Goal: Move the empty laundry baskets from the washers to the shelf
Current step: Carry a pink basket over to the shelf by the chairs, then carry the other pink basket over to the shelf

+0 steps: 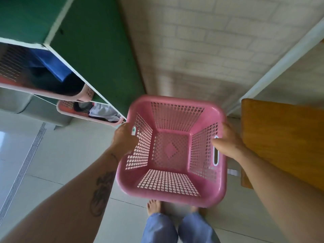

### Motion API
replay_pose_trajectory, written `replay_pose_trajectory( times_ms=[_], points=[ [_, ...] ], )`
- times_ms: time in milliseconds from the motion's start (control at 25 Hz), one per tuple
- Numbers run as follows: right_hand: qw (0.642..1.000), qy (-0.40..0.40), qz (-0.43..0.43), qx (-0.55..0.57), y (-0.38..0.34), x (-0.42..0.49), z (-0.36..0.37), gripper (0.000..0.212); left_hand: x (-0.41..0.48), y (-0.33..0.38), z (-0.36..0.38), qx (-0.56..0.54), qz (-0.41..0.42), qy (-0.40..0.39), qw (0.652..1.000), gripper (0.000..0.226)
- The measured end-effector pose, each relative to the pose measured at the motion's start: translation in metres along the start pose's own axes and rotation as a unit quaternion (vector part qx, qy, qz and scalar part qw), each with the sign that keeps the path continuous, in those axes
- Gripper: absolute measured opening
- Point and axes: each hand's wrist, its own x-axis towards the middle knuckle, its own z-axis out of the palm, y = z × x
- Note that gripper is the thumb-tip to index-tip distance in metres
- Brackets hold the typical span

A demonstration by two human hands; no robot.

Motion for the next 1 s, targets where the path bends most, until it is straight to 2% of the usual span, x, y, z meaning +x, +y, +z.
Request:
replay_pose_trajectory(
  times_ms=[120,280,360,560,720,880,1000],
  points=[
    [0.999,0.035,0.01,0.027,-0.024,-0.069,-0.034,0.059,-0.033,0.018,-0.022,0.002,0.021,-0.032,0.999,0.056],
    [0.996,0.085,0.031,0.028,-0.027,-0.172,-0.09,0.074,-0.102,0.082,-0.068,0.017,0.106,-0.037,0.994,0.042],
    [0.993,0.107,0.034,0.04,-0.013,-0.221,-0.12,0.074,-0.139,0.122,-0.084,0.022,0.153,-0.051,0.987,0.032],
    [0.973,0.204,0.035,0.106,0.053,-0.339,-0.195,0.069,-0.219,0.236,-0.079,0.07,0.313,-0.083,0.944,0.047],
    [0.945,0.288,0.046,0.147,0.14,-0.437,-0.236,0.067,-0.322,0.331,-0.035,0.055,0.388,-0.1,0.915,0.044],
    [0.923,0.351,0.06,0.144,0.239,-0.527,-0.268,0.067,-0.422,0.402,0.036,0.08,0.466,-0.131,0.871,0.037],
    [0.901,0.4,0.091,0.145,0.331,-0.598,-0.284,0.059,-0.502,0.454,0.109,0.101,0.513,-0.147,0.84,0.036]
  ],
)
